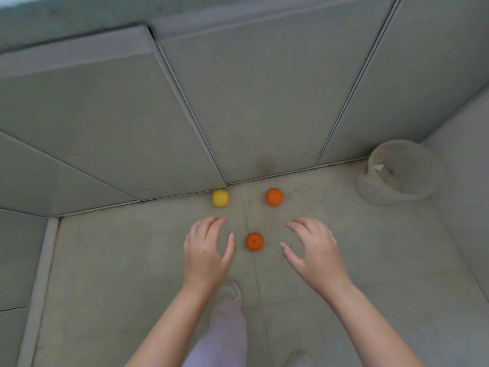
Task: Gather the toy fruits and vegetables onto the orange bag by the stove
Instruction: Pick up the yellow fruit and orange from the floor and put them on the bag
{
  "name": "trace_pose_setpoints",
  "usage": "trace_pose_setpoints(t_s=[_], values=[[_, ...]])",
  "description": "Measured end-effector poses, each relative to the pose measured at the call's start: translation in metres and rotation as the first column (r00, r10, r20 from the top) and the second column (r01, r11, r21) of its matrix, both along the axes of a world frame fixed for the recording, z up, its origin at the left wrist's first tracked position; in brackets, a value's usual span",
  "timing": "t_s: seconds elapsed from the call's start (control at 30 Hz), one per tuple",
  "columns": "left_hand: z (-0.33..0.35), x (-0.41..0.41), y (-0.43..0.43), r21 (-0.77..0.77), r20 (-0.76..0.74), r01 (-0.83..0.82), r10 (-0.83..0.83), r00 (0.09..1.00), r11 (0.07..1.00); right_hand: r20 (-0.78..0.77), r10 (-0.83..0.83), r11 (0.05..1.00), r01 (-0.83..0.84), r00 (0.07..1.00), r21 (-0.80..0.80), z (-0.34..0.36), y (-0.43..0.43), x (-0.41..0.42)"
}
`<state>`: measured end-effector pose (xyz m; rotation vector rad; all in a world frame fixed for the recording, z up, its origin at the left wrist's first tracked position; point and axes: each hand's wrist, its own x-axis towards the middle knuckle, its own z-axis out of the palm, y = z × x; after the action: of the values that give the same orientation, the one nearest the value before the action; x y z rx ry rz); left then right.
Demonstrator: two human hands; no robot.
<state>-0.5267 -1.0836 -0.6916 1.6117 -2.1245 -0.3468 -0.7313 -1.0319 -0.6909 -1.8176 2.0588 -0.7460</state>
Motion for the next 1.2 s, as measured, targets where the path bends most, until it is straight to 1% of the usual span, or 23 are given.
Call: trace_pose_setpoints(t_s=[0.13, 0.3, 0.47, 0.53, 0.6, 0.67, 0.83, 1.0, 1.2], values=[[-0.104, 0.002, -0.048, -0.034, 0.043, 0.036, -0.035, 0.998, 0.999, -0.033, -0.022, 1.0, 0.021, 0.999, -0.002, -0.105, -0.039, -0.008], [-0.207, 0.004, -0.095, -0.083, 0.058, 0.053, -0.049, 0.997, 0.995, -0.079, -0.01, 1.0, 0.009, 0.997, -0.015, -0.218, -0.077, -0.012], [-0.294, 0.014, -0.13, -0.059, 0.026, -0.009, 0.011, 1.0, 0.998, -0.113, 0.003, 1.0, -0.002, 0.994, 0.008, -0.308, -0.11, -0.01], [-0.323, 0.019, -0.14, -0.072, 0.078, 0.014, -0.008, 0.997, 0.997, -0.117, 0.017, 0.999, -0.014, 0.993, 0.03, -0.338, -0.119, -0.009], [-0.348, 0.022, -0.15, -0.078, 0.154, 0.07, -0.057, 0.986, 0.995, -0.128, 0.015, 0.998, -0.008, 0.992, 0.056, -0.364, -0.127, -0.014], [-0.369, 0.025, -0.159, -0.07, 0.212, 0.108, -0.091, 0.973, 0.992, -0.145, 0.014, 0.997, -0.002, 0.989, 0.082, -0.386, -0.135, -0.02], [-0.401, 0.034, -0.18, -0.041, 0.265, 0.124, -0.109, 0.958, 0.991, -0.151, 0.009, 0.994, 0.008, 0.988, 0.111, -0.411, -0.151, -0.03], [-0.421, 0.04, -0.195, 0.031, 0.24, 0.069, -0.074, 0.968, 0.997, -0.153, -0.04, 0.993, 0.056, 0.987, 0.103, -0.417, -0.17, -0.034], [-0.435, 0.039, -0.206, 0.027, 0.227, 0.077, -0.081, 0.971, 0.997, -0.143, -0.052, 0.984, 0.075, 0.988, 0.16, -0.426, -0.197, -0.025]])
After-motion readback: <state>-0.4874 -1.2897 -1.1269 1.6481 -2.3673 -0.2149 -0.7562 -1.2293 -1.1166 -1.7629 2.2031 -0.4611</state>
